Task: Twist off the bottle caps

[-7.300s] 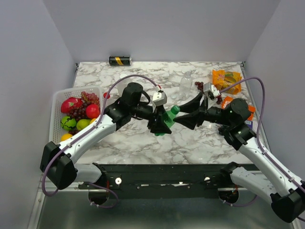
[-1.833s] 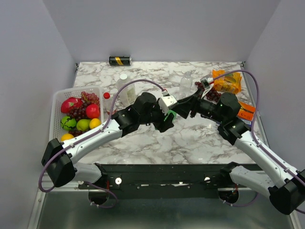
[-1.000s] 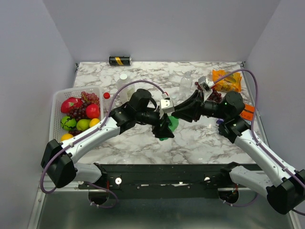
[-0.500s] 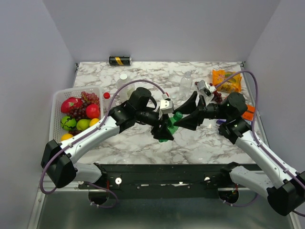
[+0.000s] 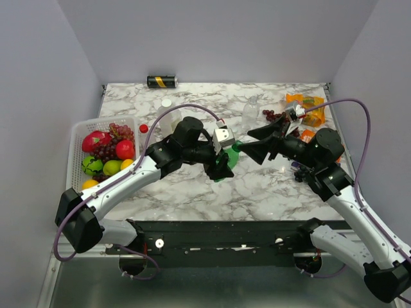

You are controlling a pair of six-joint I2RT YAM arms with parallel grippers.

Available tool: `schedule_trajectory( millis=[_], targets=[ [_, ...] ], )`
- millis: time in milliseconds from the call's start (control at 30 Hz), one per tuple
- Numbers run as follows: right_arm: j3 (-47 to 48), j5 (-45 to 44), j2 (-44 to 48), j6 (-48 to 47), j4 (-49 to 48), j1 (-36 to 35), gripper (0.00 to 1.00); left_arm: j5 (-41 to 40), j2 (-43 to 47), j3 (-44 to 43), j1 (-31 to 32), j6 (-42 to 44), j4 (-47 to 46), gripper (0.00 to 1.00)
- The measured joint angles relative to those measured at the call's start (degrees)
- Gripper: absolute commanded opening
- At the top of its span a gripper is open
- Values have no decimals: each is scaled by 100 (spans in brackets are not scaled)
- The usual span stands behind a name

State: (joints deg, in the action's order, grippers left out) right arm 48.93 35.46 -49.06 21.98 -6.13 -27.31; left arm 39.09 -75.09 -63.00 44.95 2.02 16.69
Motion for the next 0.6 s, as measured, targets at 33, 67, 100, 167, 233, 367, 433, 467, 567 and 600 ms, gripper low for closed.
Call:
schedule_trajectory(
  millis=[33,67,100,167,233,367,433,467,567,600],
  targets=[
    [0,-249,28,2,94,2,81,-127,2,0,0,-22,-11,22],
    [0,-461,42,4,195,2,78,-297,9,2,0,-46,-28,22],
    [0,-647,42,17,297,2,76,-496,22,4,0,-85,-55,22],
    [0,-772,-2,66,393,2,72,-782,59,13,2,-164,-94,22],
    [-7,-780,-61,153,448,0,71,-1005,87,13,11,-229,-125,22],
    [-28,-778,-98,295,446,-24,69,-1303,98,13,46,-319,-153,22],
    [-28,-769,-98,354,411,-48,69,-1403,98,13,63,-341,-155,22],
    [-28,-758,-105,385,391,-61,69,-1453,98,13,74,-354,-151,22],
    [-28,-710,-164,472,280,-127,68,-1545,98,13,96,-358,-149,22],
    [-28,-693,-199,503,254,-153,68,-1561,98,13,107,-358,-149,22]
  ],
)
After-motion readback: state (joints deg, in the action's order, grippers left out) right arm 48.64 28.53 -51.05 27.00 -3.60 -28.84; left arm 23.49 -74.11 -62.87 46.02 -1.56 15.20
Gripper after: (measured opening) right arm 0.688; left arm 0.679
